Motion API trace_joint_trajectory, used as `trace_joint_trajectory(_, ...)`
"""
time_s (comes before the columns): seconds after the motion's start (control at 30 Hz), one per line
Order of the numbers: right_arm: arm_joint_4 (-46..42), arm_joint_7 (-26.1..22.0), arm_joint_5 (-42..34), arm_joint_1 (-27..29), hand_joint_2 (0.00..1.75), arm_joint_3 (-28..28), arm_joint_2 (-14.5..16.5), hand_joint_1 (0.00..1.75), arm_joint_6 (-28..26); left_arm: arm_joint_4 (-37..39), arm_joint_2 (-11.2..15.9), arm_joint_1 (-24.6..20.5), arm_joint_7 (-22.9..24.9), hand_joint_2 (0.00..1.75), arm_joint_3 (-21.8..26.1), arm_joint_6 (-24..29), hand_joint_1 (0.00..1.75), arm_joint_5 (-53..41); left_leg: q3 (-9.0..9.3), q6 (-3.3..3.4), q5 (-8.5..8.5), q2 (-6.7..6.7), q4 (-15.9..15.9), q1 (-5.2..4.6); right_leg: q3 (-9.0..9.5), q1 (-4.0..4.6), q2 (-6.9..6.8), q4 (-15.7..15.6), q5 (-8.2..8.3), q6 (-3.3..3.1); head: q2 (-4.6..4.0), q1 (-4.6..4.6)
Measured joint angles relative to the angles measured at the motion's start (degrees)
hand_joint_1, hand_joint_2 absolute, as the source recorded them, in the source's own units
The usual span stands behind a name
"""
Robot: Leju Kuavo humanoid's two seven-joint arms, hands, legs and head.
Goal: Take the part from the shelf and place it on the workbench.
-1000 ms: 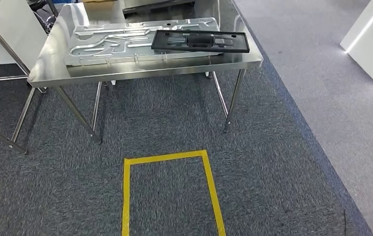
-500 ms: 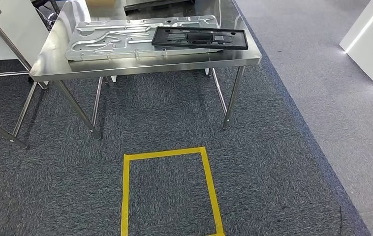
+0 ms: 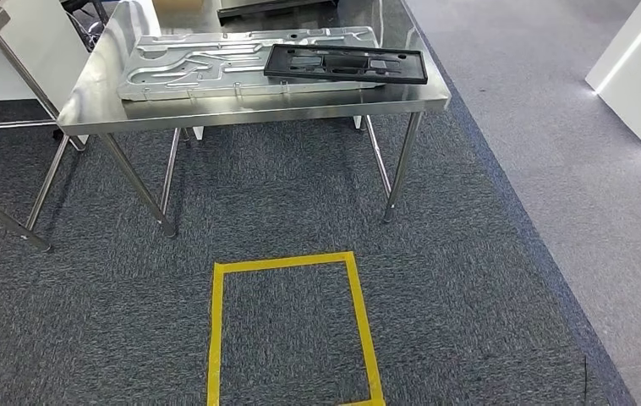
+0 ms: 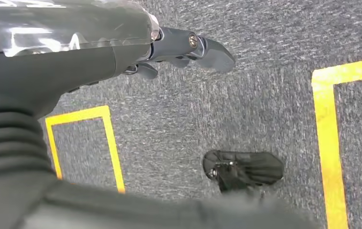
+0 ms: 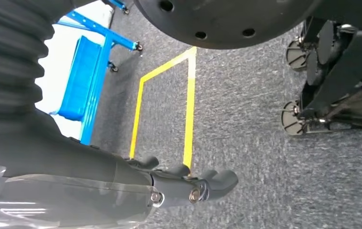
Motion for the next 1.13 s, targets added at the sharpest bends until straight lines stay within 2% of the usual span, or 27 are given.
trace_joint_trajectory(0.13,-0.02,-0.28,0.15,0.1,1.75,0.21,-0.22,0.0,0.25,-0.01,-0.07,0.07,0.04,1.75,0.35,-0.39,0.0,0.52,0.06,-0.59,0.37,-0.09,-0.24,0.37,-0.13,0.43,-0.01,0.03,0.21,-0.41,0.0,-0.01)
trace_joint_trajectory(0.23,-0.26,-0.69,-1.5,0.56,1.75,2.35,-0.6,0.0,-0.01,-0.08,-0.12,0.43,0.61,1.75,-0.24,-0.78,0.0,1.59,0.06,-0.7,0.45,-0.16,-0.34,0.43,-0.15,0.62,-0.01,0.07,0.22,-0.48,0.0,-0.01)
trace_joint_trajectory(0.37,-0.8,-1.19,-5.34,1.34,1.75,6.02,-1.14,0.0,-0.35,-0.63,-0.2,1.18,1.76,0.0,-1.69,-1.04,0.0,3.38,0.02,-0.71,0.45,-0.17,-0.36,0.42,-0.19,0.66,-0.01,0.08,0.2,-0.5,0.0,-0.01)
trace_joint_trajectory(0.5,-1.06,-1.35,-6.71,1.62,1.75,7.18,-1.34,0.0,-0.46,-0.88,-0.22,1.4,2.14,0.0,-2.3,-1.11,0.0,4.03,0.01,-0.71,0.45,-0.17,-0.36,0.42,-0.18,0.66,-0.02,0.08,0.2,-0.5,0.0,-0.01)
trace_joint_trajectory(0.63,-2.38,-2.53,-13.84,2.98,0.0,14.15,-2.04,0.0,-0.71,-2.34,-0.26,2.66,4.31,0.0,-6.03,-1.27,0.0,7.21,-0.04,-0.69,0.43,-0.17,-0.28,0.39,-0.18,0.62,-0.01,0.07,0.21,-0.48,0.0,-0.01)
trace_joint_trajectory(0.87,-4.66,-4.09,-24.36,5.1,0.0,25.05,-2.96,0.0,-1.09,-4.68,-0.28,4.7,7.41,0.0,-12.11,-1.46,0.0,11.83,-0.06,-0.68,0.42,-0.17,-0.22,0.38,-0.17,0.59,-0.02,0.06,0.23,-0.46,0.0,-0.01)
trace_joint_trajectory(1.13,-6.67,-5.4,-33.29,6.94,0.0,34.65,-3.71,0.0,-1.67,-6.83,-0.32,6.44,10.05,0.0,-17.66,-1.57,0.0,15.91,-0.06,-0.68,0.42,-0.17,-0.23,0.38,-0.17,0.59,-0.02,0.06,0.23,-0.46,0.0,-0.01)
